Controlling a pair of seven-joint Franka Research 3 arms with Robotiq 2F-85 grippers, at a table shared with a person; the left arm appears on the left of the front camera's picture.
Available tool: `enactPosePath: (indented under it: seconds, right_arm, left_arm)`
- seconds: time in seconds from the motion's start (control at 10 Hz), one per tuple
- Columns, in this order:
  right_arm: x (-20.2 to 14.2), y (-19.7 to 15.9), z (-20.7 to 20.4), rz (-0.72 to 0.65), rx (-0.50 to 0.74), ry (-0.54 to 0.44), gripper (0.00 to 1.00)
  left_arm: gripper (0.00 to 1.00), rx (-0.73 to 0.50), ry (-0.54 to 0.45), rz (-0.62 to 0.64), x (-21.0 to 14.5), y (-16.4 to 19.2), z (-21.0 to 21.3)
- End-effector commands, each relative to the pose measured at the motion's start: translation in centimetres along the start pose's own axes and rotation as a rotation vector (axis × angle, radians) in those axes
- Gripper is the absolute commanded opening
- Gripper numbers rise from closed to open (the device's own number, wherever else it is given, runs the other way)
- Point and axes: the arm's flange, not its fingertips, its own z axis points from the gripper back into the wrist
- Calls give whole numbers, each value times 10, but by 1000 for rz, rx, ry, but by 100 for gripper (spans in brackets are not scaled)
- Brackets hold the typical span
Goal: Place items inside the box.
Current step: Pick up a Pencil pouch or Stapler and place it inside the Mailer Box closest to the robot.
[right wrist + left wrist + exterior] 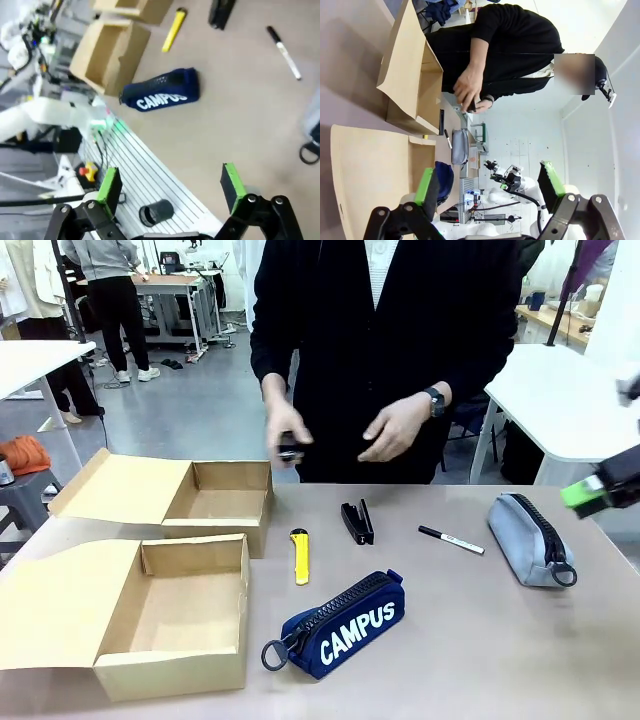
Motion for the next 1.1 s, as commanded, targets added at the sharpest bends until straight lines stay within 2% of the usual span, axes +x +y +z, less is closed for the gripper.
enactPosePath:
  seconds: [0.0,0.2,0.3,0.4,0.5,0.6,0.7,0.8,0.9,1.0]
  right_arm:
    - [-20,-25,34,-99,30,-76,100]
    - [-12,-19,21,-51,15,-48,100]
    - [1,-10,-6,-25,-165,123,100]
    - [26,11,-42,127,-268,223,100]
    - [40,28,-67,270,-281,262,100]
    - [57,55,-113,449,-355,312,100]
    - [66,80,-155,579,-389,309,100]
    - [73,103,-194,679,-390,265,100]
    - [74,122,-229,802,-316,289,100]
    - [63,143,-266,937,-92,447,100]
  left_arm:
    - [100,-21,-3,-21,-1,-1,1]
    - [100,-21,-3,-21,-1,-1,1]
    - [100,-21,-3,-21,-1,-1,1]
    - [100,-21,-3,-21,-1,-1,1]
    - [100,-21,-3,-21,-1,-1,1]
    - [100,-21,-3,-21,-1,-1,1]
    - [100,-21,-3,-21,-1,-1,1]
    - [100,-21,-3,-21,-1,-1,1]
    - [100,-21,-3,-21,-1,-1,1]
    - [100,-21,-3,-21,-1,-1,1]
